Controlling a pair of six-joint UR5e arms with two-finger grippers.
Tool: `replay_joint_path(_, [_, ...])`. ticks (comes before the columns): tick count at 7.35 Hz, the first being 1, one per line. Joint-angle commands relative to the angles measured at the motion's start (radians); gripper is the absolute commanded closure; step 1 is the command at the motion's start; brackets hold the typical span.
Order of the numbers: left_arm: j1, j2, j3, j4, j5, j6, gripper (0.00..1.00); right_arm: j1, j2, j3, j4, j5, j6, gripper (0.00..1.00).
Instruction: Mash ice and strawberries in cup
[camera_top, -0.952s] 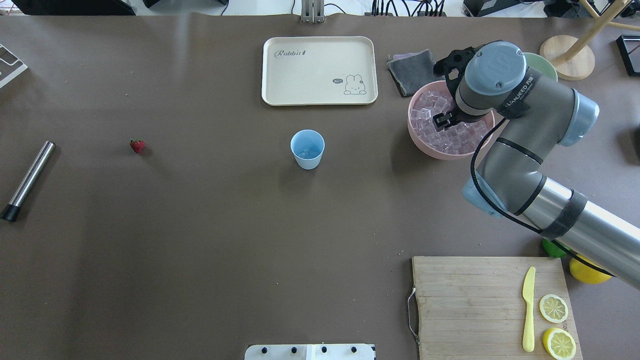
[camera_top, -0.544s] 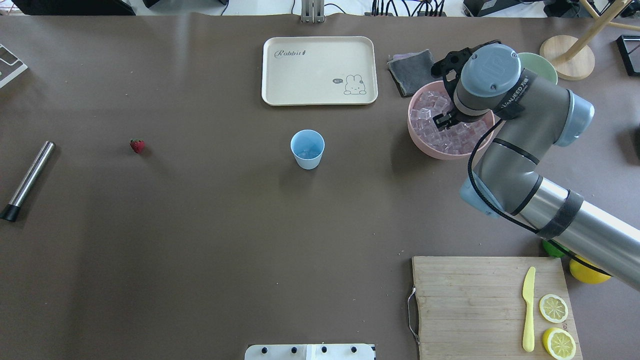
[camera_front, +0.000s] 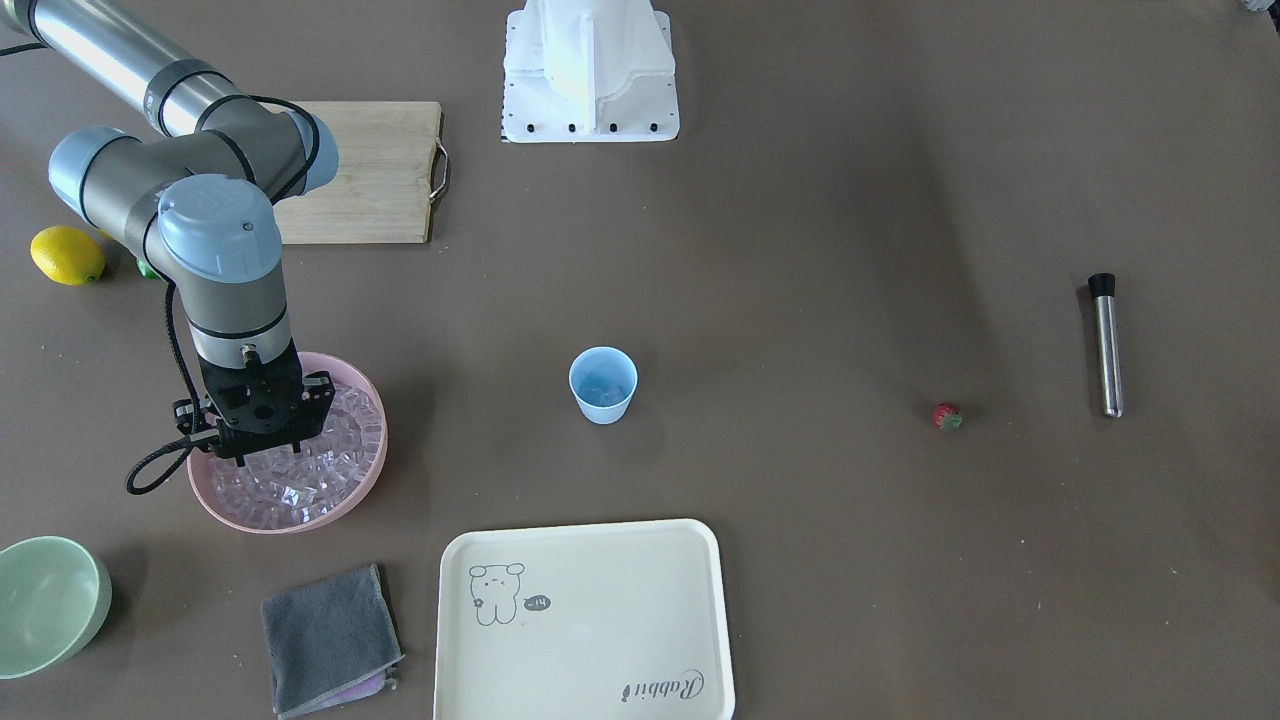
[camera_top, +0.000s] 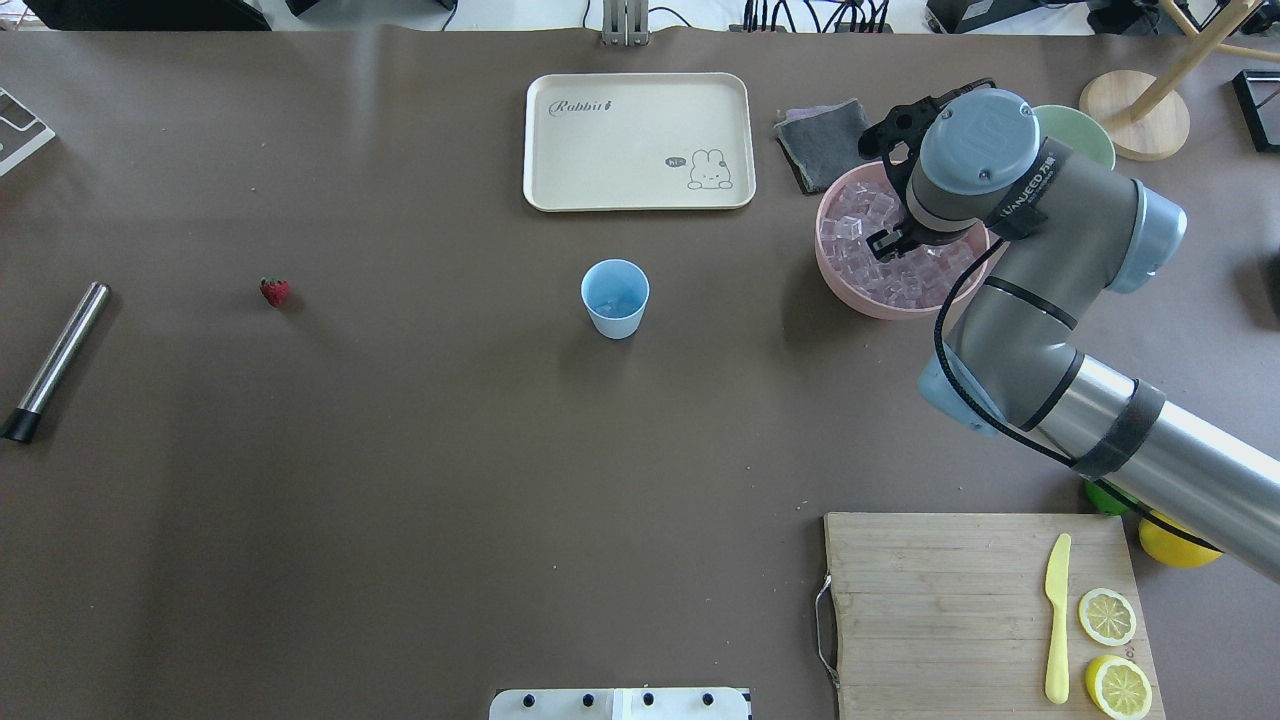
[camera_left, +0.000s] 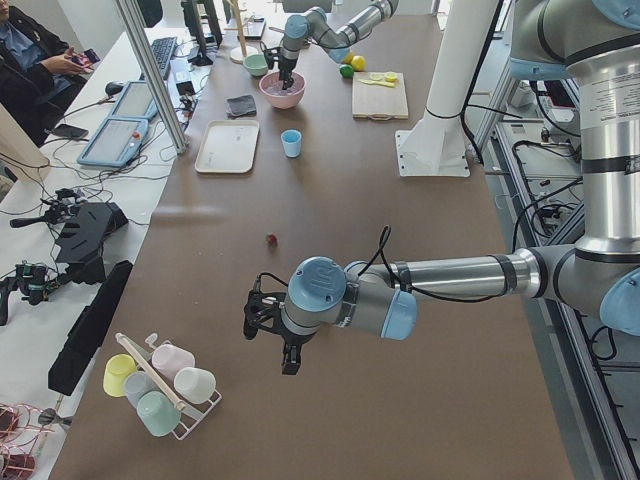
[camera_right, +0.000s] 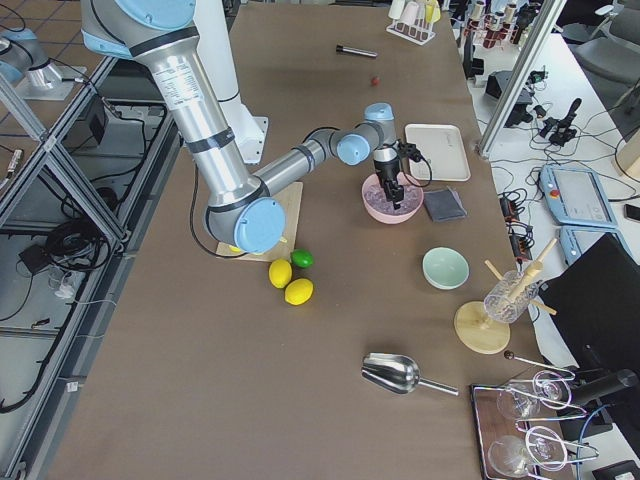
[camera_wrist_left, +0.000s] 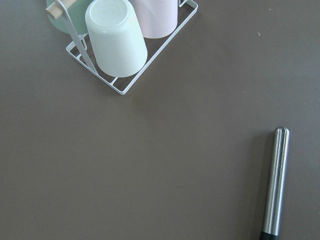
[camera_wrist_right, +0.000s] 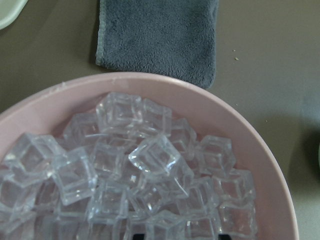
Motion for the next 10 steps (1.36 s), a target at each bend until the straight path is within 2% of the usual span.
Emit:
replay_joint_path(1, [0.000, 0.000, 0.002, 0.000, 0.000, 0.000, 0.02, -0.001, 0.006, 0.000, 0.000, -0.003, -0.001, 0.46])
replay_joint_path(4, [0.000, 0.000, 0.004, 0.000, -0.001, 0.000, 0.02, -0.001, 0.024, -0.006, -0.002, -0.005, -0.003, 0.52])
replay_joint_path(7, [0.000, 0.000, 0.004, 0.000, -0.001, 0.000, 0.02, 0.009, 0.011, 0.012, 0.002, 0.003, -0.003, 0.51])
replay_joint_path(10, [0.000, 0.000, 0.004, 0.000, -0.001, 0.000, 0.02, -0.005, 0.036, -0.026, -0.003, -0.005, 0.005, 0.52])
